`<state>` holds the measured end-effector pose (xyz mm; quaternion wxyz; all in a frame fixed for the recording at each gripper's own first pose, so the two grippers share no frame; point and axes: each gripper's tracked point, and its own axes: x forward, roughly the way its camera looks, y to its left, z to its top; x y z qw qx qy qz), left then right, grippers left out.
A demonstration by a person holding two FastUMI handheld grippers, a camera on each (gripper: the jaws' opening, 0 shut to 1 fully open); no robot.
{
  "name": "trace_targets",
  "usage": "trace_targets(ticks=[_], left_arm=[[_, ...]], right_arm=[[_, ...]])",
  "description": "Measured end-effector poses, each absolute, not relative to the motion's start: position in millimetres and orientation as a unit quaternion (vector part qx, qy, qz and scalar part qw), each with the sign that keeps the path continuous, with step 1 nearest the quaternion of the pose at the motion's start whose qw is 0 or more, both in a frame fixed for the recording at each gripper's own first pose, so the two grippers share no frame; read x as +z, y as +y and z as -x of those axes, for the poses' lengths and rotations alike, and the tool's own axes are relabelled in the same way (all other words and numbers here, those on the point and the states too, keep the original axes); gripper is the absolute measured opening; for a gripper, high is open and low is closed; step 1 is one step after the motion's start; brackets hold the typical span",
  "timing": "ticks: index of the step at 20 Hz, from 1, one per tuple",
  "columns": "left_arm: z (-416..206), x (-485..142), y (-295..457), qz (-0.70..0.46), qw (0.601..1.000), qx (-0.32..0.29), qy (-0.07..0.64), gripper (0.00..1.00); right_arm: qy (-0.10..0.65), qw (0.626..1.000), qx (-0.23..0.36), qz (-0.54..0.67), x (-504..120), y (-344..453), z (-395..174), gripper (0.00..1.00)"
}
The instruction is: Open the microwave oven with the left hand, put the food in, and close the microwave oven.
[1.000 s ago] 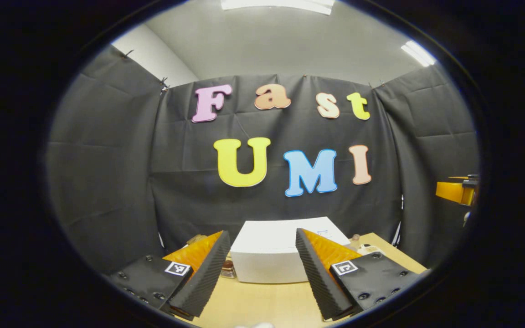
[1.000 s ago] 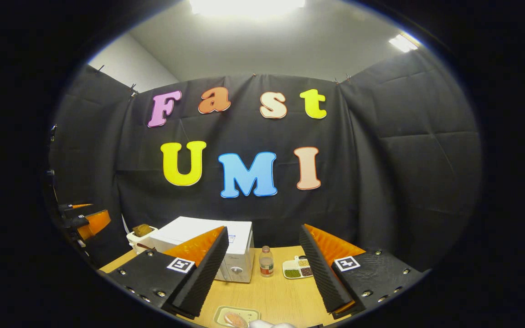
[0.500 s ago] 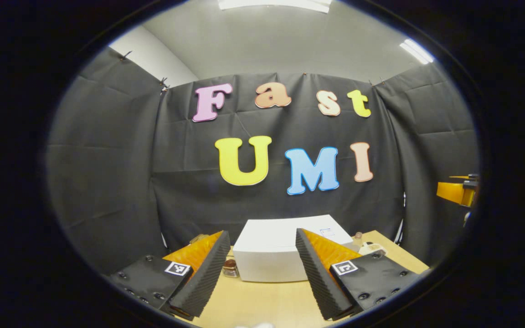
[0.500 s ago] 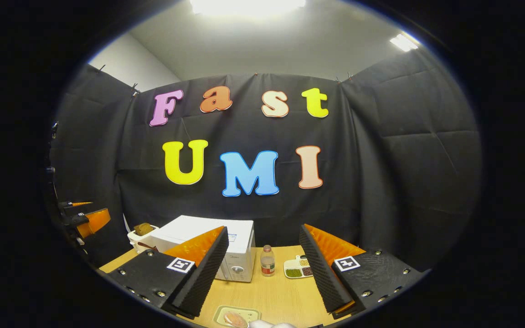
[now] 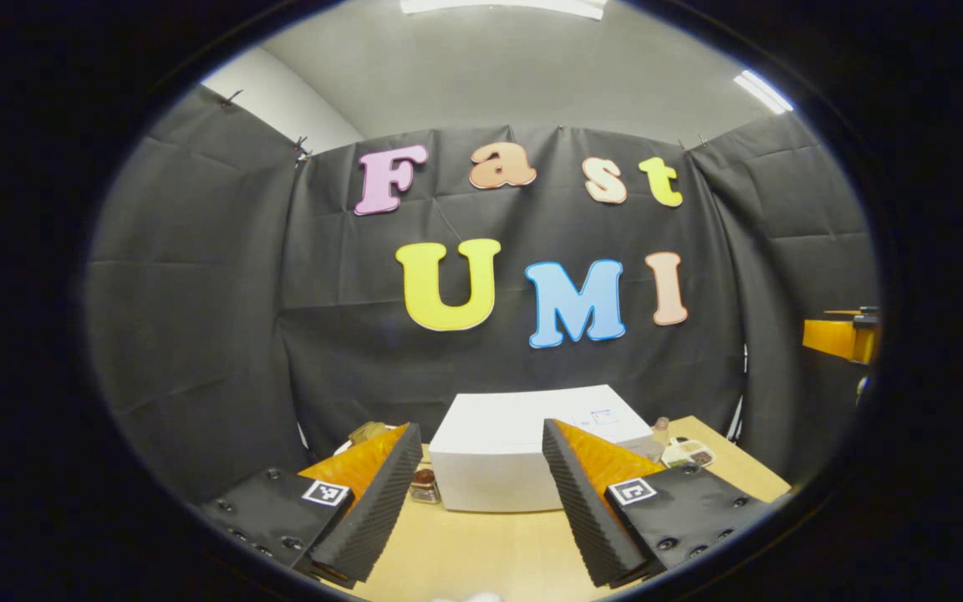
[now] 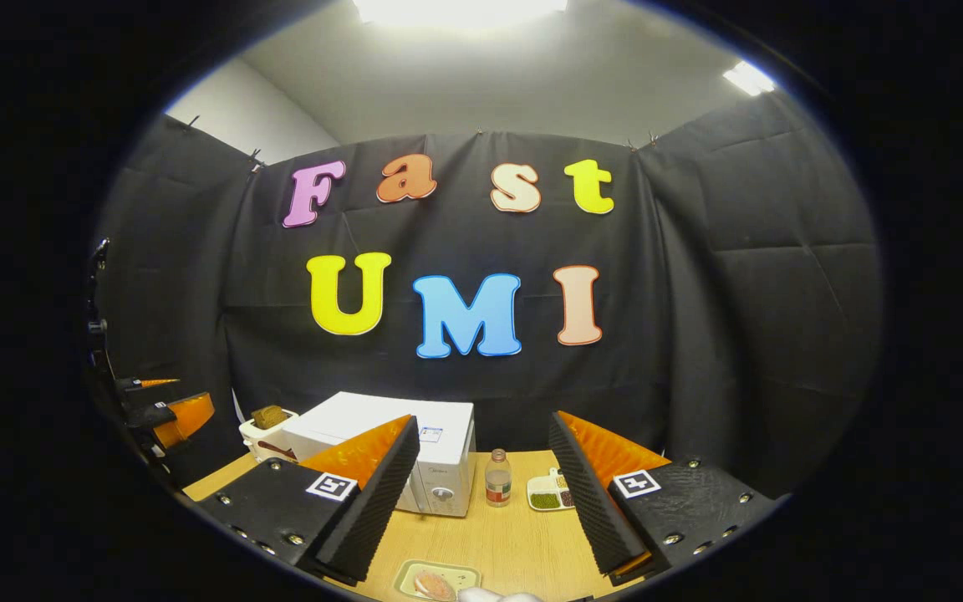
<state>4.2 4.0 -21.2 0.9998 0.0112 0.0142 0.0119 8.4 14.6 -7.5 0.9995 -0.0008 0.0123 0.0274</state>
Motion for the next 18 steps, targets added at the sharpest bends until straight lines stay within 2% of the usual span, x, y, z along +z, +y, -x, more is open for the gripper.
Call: trace_targets(ticks=[3,7,10,14,18], left_arm=[[-12,-29,-1,-0.012,1.0,0.008,0.007,0.94],[-34,-75,-30,-0.01,1.0,-0.013,0.005,0.94],[-59,-125,-71,-0.017,0.999,-0.038,0.011,0.97],[-98,-197,-144,-0.034,0.996,-0.08,0.032,0.94],[-148,-241,-202,-0.012,0.994,-0.105,0.041,1.0]], right_arm=[[0.011,1.0,0.024,-0.006,-5,11,-10,0.96],[0.01,1.0,0.01,-0.008,5,-3,-7,0.96],[0.006,1.0,-0.014,0.014,19,-22,-3,0.95],[0.014,0.999,-0.041,0.028,30,-43,3,0.96],[0.032,0.995,-0.076,0.057,26,-67,8,0.96]])
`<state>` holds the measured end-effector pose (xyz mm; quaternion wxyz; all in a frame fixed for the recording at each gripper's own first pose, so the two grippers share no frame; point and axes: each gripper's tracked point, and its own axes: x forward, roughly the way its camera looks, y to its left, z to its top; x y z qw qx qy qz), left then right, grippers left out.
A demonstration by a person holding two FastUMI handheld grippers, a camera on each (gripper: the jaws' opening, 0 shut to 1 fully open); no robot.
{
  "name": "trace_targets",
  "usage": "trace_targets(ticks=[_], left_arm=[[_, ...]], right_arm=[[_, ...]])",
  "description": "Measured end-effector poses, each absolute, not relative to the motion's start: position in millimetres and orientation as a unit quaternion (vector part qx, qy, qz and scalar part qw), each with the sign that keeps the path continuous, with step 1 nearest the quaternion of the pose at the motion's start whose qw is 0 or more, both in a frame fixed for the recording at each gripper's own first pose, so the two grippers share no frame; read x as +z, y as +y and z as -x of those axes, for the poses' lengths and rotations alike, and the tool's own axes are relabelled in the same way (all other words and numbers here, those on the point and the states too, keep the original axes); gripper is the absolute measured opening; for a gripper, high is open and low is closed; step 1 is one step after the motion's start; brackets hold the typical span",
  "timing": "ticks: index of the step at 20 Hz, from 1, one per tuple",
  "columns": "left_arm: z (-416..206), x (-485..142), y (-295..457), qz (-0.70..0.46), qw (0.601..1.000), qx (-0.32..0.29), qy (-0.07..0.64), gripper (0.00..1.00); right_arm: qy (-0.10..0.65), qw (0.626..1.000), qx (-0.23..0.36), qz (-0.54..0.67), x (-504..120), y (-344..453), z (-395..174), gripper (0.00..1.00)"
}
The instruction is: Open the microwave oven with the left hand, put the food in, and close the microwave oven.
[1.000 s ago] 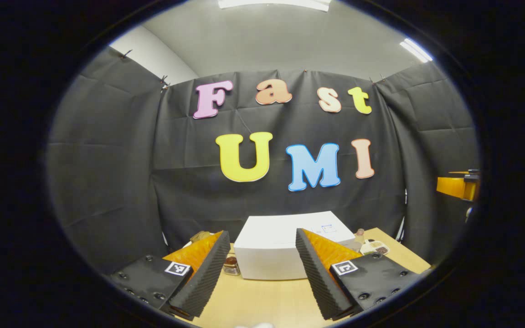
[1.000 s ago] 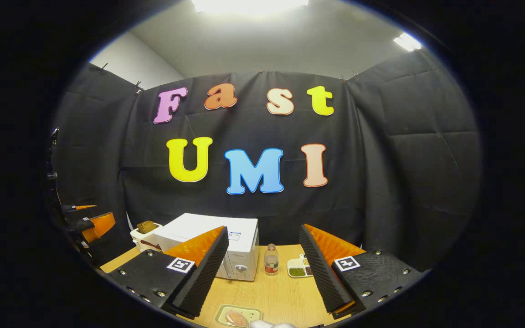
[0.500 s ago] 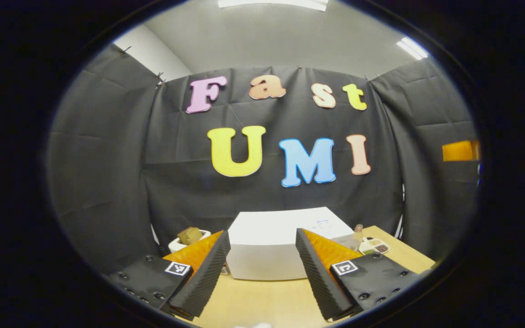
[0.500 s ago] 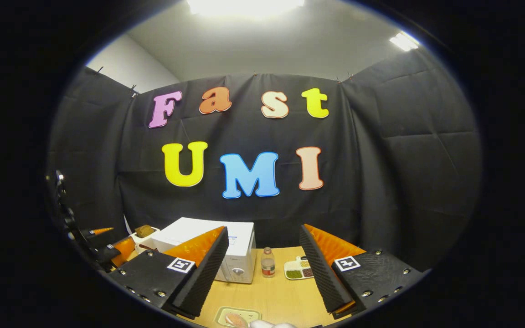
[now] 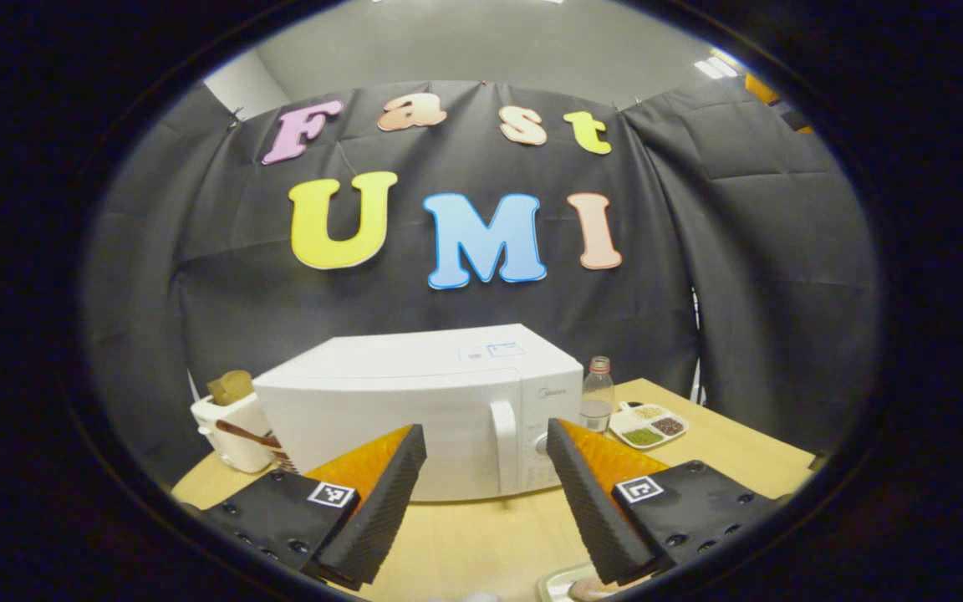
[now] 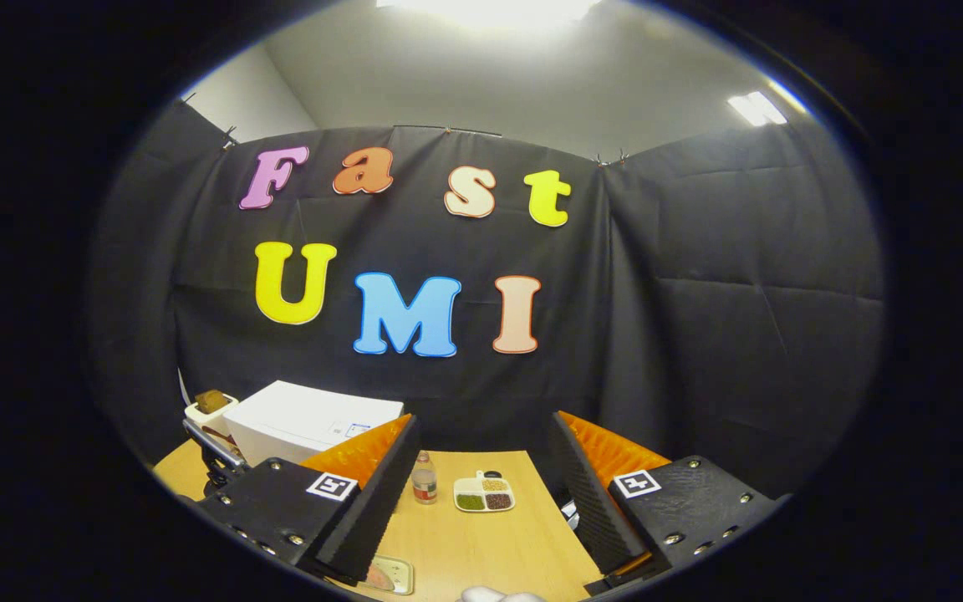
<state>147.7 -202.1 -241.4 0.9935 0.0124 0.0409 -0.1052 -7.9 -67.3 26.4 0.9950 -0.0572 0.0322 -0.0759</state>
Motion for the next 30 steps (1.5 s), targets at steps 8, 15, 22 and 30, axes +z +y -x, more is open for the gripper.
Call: trace_targets(ticks=[8,15,22,30], left_arm=[[-239,-300,-221,0.0,0.994,-0.084,0.068,0.95],[-257,-306,-235,0.0,0.993,-0.098,0.065,0.83],[-262,-305,-230,0.007,0.994,-0.091,0.062,0.34],[-260,-306,-228,0.025,0.993,-0.09,0.074,0.19]], right_arm=[[0.073,0.987,-0.132,0.056,-1,-116,4,0.96],[0.09,0.984,-0.142,0.055,-17,-126,-4,0.96],[0.098,0.983,-0.138,0.065,-22,-120,-7,0.96],[0.101,0.985,-0.123,0.074,-26,-107,-3,0.96]])
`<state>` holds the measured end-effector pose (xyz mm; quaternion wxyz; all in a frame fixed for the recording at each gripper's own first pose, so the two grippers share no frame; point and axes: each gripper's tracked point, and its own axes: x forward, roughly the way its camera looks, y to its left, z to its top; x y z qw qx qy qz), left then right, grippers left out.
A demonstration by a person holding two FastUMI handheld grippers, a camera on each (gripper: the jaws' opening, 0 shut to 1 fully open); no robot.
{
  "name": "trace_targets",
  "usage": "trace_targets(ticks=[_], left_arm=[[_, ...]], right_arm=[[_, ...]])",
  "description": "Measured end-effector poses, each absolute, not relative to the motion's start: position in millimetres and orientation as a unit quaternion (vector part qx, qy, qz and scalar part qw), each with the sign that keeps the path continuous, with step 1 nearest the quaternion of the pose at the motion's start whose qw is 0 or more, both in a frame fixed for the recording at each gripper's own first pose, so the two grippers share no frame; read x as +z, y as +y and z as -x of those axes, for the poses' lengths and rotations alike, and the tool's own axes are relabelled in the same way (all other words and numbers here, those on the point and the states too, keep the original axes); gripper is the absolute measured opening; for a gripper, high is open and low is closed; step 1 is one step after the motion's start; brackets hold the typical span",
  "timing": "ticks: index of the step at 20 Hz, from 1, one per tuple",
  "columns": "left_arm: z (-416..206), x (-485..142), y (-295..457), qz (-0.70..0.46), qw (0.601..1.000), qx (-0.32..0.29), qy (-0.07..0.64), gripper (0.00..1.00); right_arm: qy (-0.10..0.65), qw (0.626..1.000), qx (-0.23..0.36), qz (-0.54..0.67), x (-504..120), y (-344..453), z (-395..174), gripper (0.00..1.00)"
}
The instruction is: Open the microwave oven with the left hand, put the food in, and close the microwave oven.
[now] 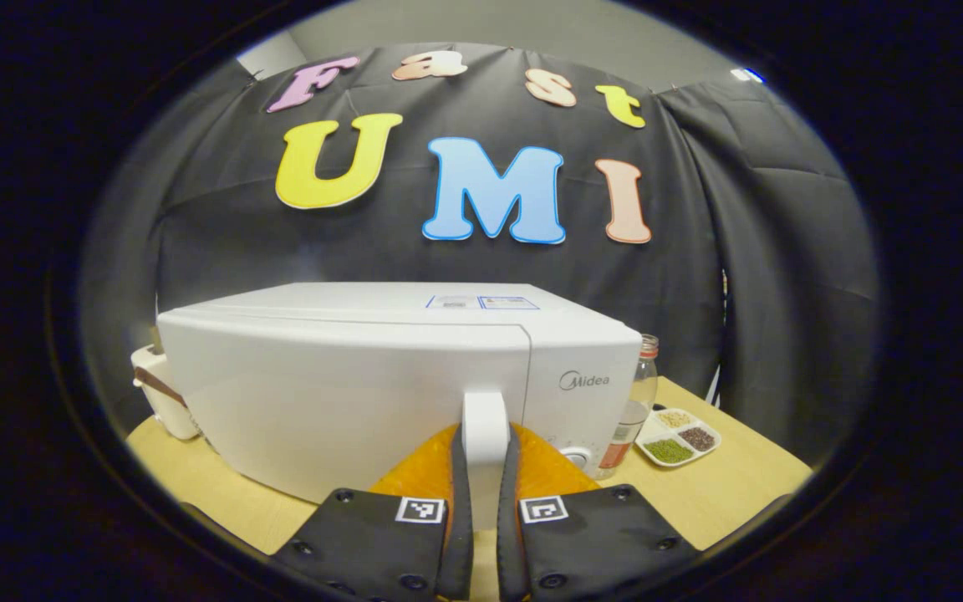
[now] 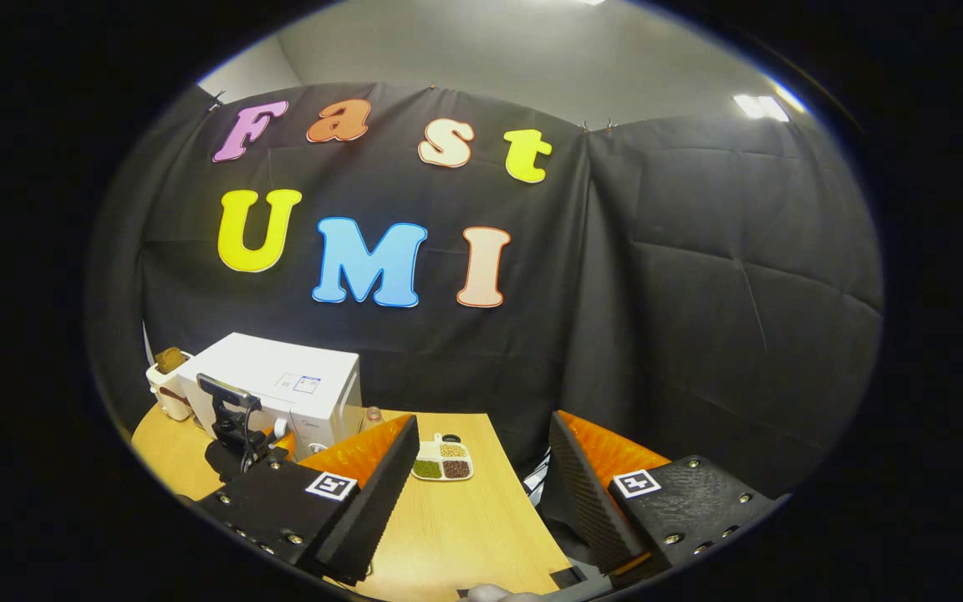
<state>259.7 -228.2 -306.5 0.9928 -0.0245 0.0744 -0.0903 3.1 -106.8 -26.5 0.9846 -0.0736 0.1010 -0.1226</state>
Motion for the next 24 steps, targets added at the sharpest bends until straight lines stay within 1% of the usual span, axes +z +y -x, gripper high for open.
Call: trace_targets(ticks=[3,4,5,6,8,10,11,12,13,14,18,20,24], left_arm=[[-258,-308,-228,0.021,0.992,-0.095,0.081,0.19],[-244,-314,-226,0.027,0.99,-0.093,0.103,0.19],[-229,-318,-223,0.024,0.991,-0.091,0.096,0.19],[-217,-309,-217,0.007,0.994,-0.087,0.071,0.2],[-188,-308,-205,-0.02,0.994,-0.087,0.057,0.18],[-182,-311,-203,-0.012,0.993,-0.101,0.057,0.22],[-183,-312,-203,-0.018,0.993,-0.102,0.06,0.26],[-184,-310,-199,-0.027,0.994,-0.093,0.058,0.27],[-185,-308,-198,-0.03,0.994,-0.09,0.056,0.34],[-185,-308,-193,-0.031,0.995,-0.079,0.055,0.39],[-186,-315,-173,-0.02,0.995,-0.072,0.064,0.86],[-184,-315,-173,-0.014,0.995,-0.075,0.065,1.0],[-175,-315,-169,-0.021,0.995,-0.07,0.065,0.99]], right_arm=[[0.103,0.985,-0.116,0.075,-28,-104,-2,0.96],[0.101,0.986,-0.113,0.074,-27,-103,-2,0.96],[0.099,0.986,-0.112,0.073,-26,-103,-3,0.96],[0.099,0.987,-0.108,0.07,-26,-101,-4,0.96],[0.101,0.988,-0.098,0.064,-28,-94,-4,0.96],[0.096,0.989,-0.091,0.065,-26,-89,-2,0.96],[0.093,0.989,-0.089,0.067,-27,-88,-1,0.96],[0.094,0.989,-0.087,0.068,-28,-85,0,0.95],[0.096,0.99,-0.085,0.067,-30,-83,2,0.95],[0.095,0.99,-0.083,0.066,-29,-82,4,0.96],[0.095,0.989,-0.088,0.075,-29,-86,12,0.96],[0.096,0.989,-0.091,0.07,-29,-88,15,0.96],[0.095,0.989,-0.088,0.07,-31,-85,21,0.96]])
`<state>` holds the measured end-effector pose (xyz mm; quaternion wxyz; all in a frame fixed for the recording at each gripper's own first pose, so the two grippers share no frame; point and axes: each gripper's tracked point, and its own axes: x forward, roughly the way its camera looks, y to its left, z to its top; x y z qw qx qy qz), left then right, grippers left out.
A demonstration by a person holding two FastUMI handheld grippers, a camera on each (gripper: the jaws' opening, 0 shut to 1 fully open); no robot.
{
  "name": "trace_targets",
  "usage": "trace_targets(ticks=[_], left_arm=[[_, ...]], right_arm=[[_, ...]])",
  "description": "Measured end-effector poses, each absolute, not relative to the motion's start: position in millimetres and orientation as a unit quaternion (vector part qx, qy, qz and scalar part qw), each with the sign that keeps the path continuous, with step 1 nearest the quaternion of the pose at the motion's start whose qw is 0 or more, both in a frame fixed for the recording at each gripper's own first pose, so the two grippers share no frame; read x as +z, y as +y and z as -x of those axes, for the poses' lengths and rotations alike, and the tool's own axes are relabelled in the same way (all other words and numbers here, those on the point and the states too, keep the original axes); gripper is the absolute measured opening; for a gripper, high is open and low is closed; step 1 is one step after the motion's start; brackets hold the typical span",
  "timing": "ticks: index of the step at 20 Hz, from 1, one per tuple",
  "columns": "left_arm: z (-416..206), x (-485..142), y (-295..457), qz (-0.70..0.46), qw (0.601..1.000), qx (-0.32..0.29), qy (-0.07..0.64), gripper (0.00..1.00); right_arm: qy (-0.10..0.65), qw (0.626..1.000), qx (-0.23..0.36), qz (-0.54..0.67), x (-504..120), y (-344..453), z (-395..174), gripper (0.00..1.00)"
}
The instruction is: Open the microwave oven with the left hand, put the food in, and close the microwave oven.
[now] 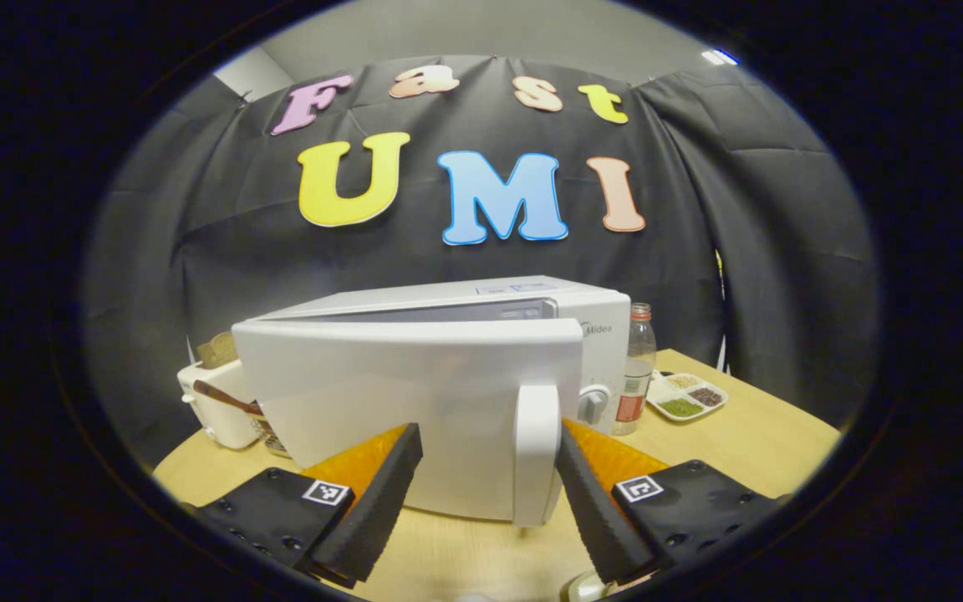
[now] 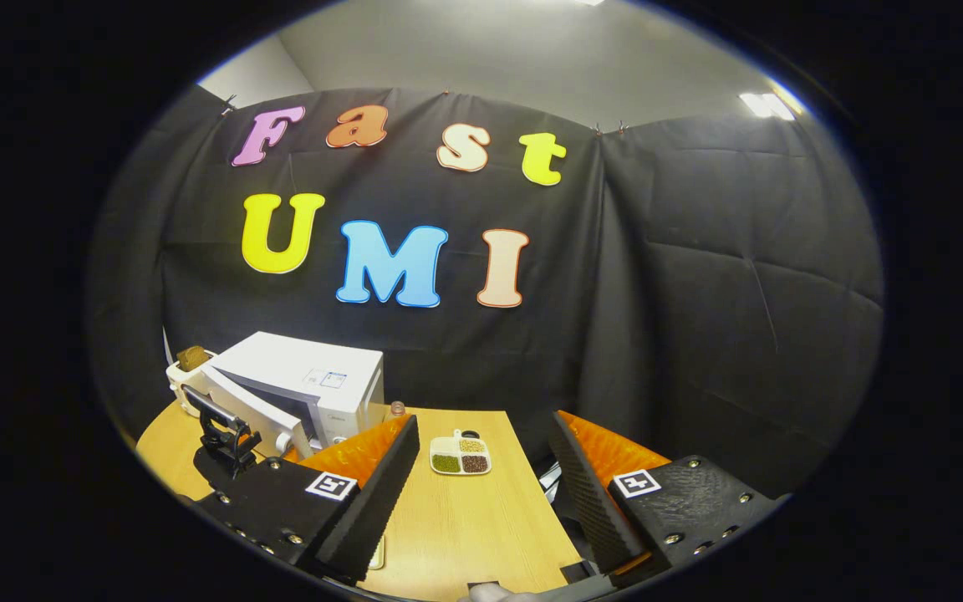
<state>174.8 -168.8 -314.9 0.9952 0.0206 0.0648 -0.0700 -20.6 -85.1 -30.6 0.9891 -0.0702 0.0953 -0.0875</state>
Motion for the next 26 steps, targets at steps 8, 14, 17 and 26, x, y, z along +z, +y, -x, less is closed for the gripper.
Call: trace_targets(ticks=[8,14,17,26], left_arm=[[-138,-317,-147,-0.033,0.995,-0.07,0.069,0.99],[-92,-317,-111,-0.054,0.993,-0.057,0.082,1.0],[-71,-318,-92,-0.052,0.993,-0.047,0.091,0.98],[-16,-324,-17,-0.06,0.993,-0.009,0.104,0.94]], right_arm=[[0.101,0.991,-0.046,0.077,-39,-60,22,0.95],[0.107,0.992,0.011,0.066,-47,-24,16,0.96],[0.114,0.991,0.047,0.05,-58,5,12,0.96],[0.115,0.985,0.119,0.042,-64,76,11,0.96]])
